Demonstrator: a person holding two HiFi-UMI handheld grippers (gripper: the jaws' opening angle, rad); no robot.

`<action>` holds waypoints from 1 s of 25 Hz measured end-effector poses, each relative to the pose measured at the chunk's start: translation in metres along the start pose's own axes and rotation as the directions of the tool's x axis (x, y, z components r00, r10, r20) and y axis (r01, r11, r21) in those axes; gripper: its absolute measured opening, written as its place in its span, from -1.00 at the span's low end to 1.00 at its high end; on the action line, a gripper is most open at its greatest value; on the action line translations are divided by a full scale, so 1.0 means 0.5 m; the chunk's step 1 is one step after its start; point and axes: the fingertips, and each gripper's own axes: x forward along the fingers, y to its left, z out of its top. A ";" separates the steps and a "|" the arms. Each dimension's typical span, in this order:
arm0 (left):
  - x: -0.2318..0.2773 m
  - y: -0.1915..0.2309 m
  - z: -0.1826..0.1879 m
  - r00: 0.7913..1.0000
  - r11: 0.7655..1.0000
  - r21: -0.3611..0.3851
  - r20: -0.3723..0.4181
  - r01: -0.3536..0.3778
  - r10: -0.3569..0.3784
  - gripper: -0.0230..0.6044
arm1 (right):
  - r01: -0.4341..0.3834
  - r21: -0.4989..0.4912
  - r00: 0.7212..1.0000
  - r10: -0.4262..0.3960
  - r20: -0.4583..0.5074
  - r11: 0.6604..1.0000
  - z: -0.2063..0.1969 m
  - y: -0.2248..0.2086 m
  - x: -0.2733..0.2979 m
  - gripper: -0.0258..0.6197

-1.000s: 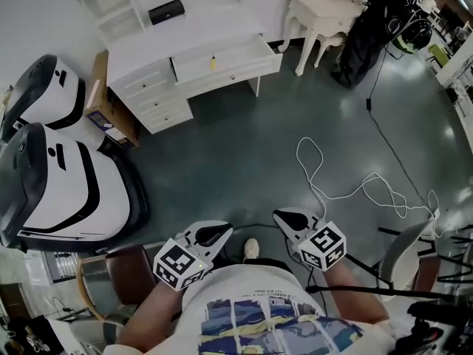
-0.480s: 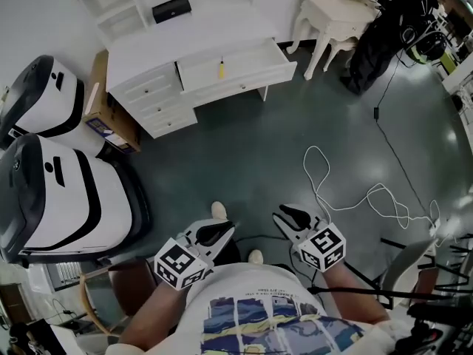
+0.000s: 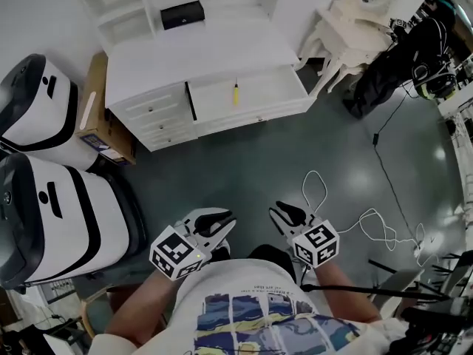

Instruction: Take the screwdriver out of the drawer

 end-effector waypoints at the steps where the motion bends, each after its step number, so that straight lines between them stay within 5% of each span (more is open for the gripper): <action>1: -0.009 0.025 0.004 1.000 1.000 -0.003 -0.003 -0.004 0.004 -0.78 | -0.001 0.001 1.000 0.001 0.002 1.000 0.018 -0.006 0.026 -0.55; 12: -0.075 0.222 0.031 0.978 0.970 -0.138 0.044 -0.198 0.206 -0.88 | -0.021 0.027 1.000 0.022 -0.022 0.999 0.181 -0.176 0.261 -0.55; 25: -0.017 0.469 0.192 0.883 0.873 -0.157 0.006 -0.463 0.469 -0.88 | -0.056 0.160 0.980 0.084 -0.179 0.986 0.309 -0.516 0.665 -0.51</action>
